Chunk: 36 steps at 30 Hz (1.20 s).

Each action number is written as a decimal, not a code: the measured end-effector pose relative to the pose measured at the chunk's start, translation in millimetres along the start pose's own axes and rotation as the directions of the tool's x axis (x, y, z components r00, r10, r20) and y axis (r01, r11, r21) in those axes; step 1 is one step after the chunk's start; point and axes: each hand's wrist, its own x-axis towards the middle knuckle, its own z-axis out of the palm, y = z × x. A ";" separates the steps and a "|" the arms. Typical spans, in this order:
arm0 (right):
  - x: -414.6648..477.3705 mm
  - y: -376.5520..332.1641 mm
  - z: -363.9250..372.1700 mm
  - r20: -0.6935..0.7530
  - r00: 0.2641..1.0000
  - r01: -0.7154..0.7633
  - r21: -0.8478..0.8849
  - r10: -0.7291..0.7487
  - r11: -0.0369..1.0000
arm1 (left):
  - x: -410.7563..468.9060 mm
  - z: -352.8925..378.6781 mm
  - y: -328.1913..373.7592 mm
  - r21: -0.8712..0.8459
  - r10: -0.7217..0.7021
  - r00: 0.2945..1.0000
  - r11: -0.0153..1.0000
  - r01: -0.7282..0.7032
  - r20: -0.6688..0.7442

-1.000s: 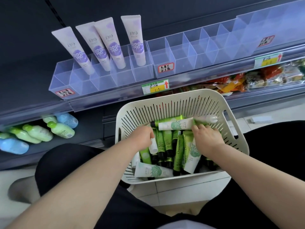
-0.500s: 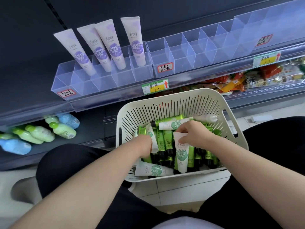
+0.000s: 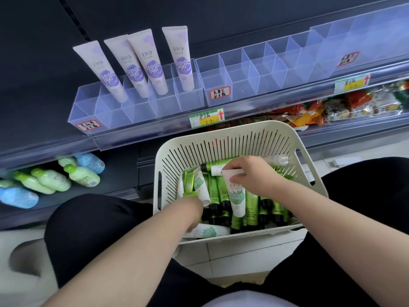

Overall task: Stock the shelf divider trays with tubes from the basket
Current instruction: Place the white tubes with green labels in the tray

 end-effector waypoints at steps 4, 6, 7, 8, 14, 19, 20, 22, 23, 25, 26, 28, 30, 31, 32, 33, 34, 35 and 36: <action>1.9 -0.5 2.4 -0.008 1.000 -0.014 -0.029 0.014 0.999 | -5.6 -5.7 -10.7 -0.172 -0.001 0.997 0.985 -0.012 -0.073; 3.5 -3.7 0.6 -0.036 0.999 -0.023 -0.024 0.023 0.999 | -7.1 -12.1 -20.4 -0.314 -0.013 0.984 0.948 -0.044 -0.176; 4.6 -6.3 -1.0 -0.059 0.998 -0.024 -0.034 0.022 0.999 | -8.3 -15.4 -25.7 -0.389 -0.028 0.971 0.918 -0.069 -0.239; 5.4 -9.6 -2.9 -0.083 0.996 -0.022 -0.055 0.017 0.998 | -10.0 -18.7 -30.9 -0.449 -0.050 0.950 0.888 -0.099 -0.307; 7.0 -32.5 -14.6 -0.177 0.984 0.008 -0.094 -0.024 0.996 | -24.2 -26.1 -56.6 -0.553 -0.171 0.805 0.804 -0.220 -0.569; 8.1 -56.7 -27.4 -0.244 0.968 0.035 -0.085 -0.055 0.996 | -47.8 -26.3 -77.7 -0.614 -0.296 0.678 0.734 -0.289 -0.673; 8.8 -64.0 -30.6 -0.255 0.964 0.057 -0.093 -0.079 0.994 | -55.5 -28.1 -82.7 -0.620 -0.338 0.629 0.725 -0.300 -0.700; 11.2 -80.1 -37.4 -0.286 0.949 0.102 -0.128 -0.135 0.987 | -74.0 -34.4 -94.1 -0.640 -0.432 0.529 0.705 -0.307 -0.730; 13.1 -88.8 -40.8 -0.304 0.939 0.118 -0.148 -0.159 0.982 | -84.4 -37.7 -100.5 -0.652 -0.475 0.486 0.694 -0.306 -0.734; 17.5 -105.2 -47.5 -0.334 0.922 0.149 -0.164 -0.197 0.975 | -105.7 -43.4 -114.2 -0.670 -0.543 0.405 0.671 -0.317 -0.735; 20.1 -113.0 -50.8 -0.351 0.912 0.166 -0.161 -0.213 0.973 | -115.9 -45.3 -121.4 -0.675 -0.572 0.361 0.662 -0.325 -0.736; 26.6 -128.7 -57.4 -0.384 0.890 0.198 -0.159 -0.245 0.967 | -134.5 -47.6 -136.1 -0.691 -0.630 0.286 0.636 -0.343 -0.722; 34.3 -145.0 -63.3 -0.405 0.872 0.230 -0.155 -0.274 0.961 | -150.6 -48.8 -150.0 -0.719 -0.694 0.225 0.588 -0.370 -0.684; 38.5 -153.5 -65.7 -0.412 0.864 0.247 -0.156 -0.290 0.956 | -158.0 -49.5 -157.0 -0.731 -0.726 0.191 0.565 -0.383 -0.661; 43.2 -162.3 -67.5 -0.419 0.855 0.262 -0.160 -0.306 0.952 | -165.1 -50.3 -164.3 -0.739 -0.754 0.154 0.545 -0.397 -0.639; 48.0 -171.7 -68.9 -0.427 0.845 0.278 -0.162 -0.321 0.947 | -171.6 -51.2 -172.1 -0.743 -0.777 0.118 0.529 -0.410 -0.618; 53.5 -181.3 -69.9 -0.436 0.835 0.293 -0.164 -0.336 0.942 | -177.8 -52.0 -179.9 -0.746 -0.797 0.085 0.515 -0.421 -0.598; 59.4 -191.0 -70.7 -0.447 0.823 0.309 -0.166 -0.351 0.936 | -183.4 -52.5 -188.1 -0.750 -0.813 0.052 0.508 -0.424 -0.581; 65.7 -200.5 -71.4 -0.458 0.811 0.321 -0.172 -0.364 0.932 | -188.5 -52.8 -196.4 -0.754 -0.825 0.020 0.507 -0.417 -0.565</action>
